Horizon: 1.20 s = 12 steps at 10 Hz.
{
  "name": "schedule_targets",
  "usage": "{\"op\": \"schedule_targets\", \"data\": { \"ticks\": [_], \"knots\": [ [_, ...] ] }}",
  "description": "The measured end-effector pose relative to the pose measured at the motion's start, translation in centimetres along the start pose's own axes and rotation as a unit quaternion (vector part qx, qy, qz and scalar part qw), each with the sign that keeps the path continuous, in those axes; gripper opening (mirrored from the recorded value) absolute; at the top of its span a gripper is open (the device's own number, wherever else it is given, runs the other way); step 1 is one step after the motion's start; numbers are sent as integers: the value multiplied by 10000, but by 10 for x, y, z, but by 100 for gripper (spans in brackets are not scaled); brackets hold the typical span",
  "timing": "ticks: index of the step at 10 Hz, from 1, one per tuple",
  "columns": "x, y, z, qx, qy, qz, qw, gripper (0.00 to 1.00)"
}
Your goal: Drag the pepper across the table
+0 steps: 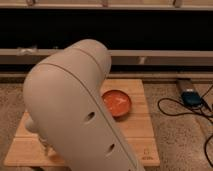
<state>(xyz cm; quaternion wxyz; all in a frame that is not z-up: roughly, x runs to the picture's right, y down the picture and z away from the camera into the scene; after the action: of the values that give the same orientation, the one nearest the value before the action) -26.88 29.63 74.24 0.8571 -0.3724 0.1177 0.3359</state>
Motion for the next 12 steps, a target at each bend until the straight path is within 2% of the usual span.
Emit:
{"op": "schedule_targets", "data": {
  "ticks": [5, 6, 7, 12],
  "knots": [
    [0, -4, 6, 66, 73, 37, 9999, 10],
    [0, -5, 6, 78, 73, 44, 9999, 3],
    [0, -6, 5, 88, 66, 47, 9999, 0],
    [-4, -8, -3, 136, -46, 23, 9999, 0]
  ]
}}
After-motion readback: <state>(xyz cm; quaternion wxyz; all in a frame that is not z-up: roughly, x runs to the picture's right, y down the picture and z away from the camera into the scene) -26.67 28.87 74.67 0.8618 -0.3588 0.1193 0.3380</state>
